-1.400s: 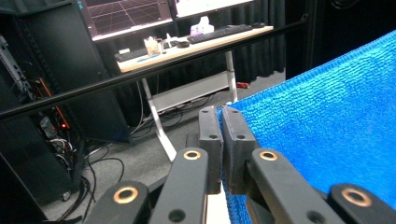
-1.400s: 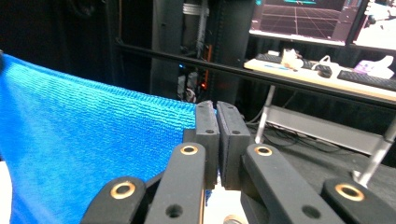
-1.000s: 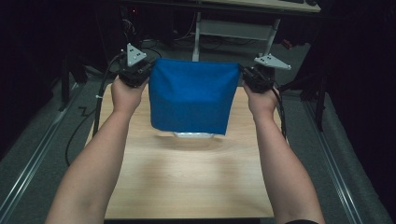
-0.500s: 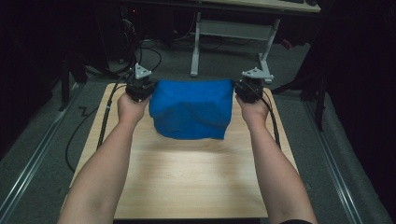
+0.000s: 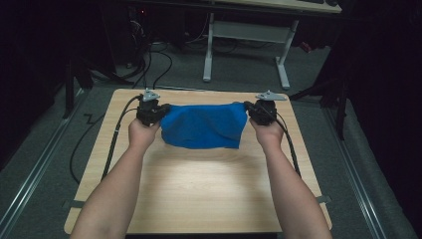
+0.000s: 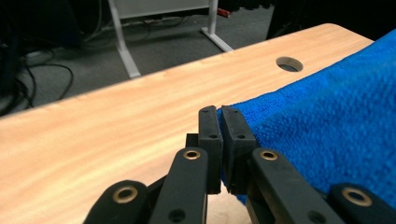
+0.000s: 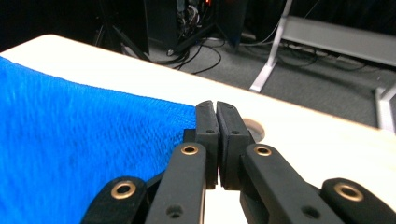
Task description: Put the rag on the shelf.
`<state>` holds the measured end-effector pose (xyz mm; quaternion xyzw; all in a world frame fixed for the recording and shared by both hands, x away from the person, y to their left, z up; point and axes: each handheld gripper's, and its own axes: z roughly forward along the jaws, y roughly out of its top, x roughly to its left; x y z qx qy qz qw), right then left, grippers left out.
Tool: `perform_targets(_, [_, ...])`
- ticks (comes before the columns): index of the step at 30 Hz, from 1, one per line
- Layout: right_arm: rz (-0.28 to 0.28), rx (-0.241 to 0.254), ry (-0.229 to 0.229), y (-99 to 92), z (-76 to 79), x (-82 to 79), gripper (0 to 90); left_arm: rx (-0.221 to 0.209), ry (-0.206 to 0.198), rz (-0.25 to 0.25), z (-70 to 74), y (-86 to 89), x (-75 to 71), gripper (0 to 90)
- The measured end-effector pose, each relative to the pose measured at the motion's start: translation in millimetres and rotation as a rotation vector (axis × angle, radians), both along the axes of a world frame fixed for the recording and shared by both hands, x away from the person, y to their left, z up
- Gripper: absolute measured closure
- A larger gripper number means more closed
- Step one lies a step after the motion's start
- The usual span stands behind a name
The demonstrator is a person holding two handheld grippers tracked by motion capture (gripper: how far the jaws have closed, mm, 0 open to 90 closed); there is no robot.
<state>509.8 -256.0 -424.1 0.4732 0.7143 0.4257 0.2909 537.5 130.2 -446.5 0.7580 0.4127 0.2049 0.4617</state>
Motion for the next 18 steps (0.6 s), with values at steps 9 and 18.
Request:
perform_targets(9, [0.018,0.013,0.06,6.8,-34.1,-6.7,89.2,-0.057,0.047,-0.024,-28.3,-3.0,-9.3,87.6])
perform_targets(18, [0.021,0.014,0.085,9.4,-51.0,-10.4,89.2,-0.071,0.08,-0.036,-43.2,-6.7,-10.0,87.5])
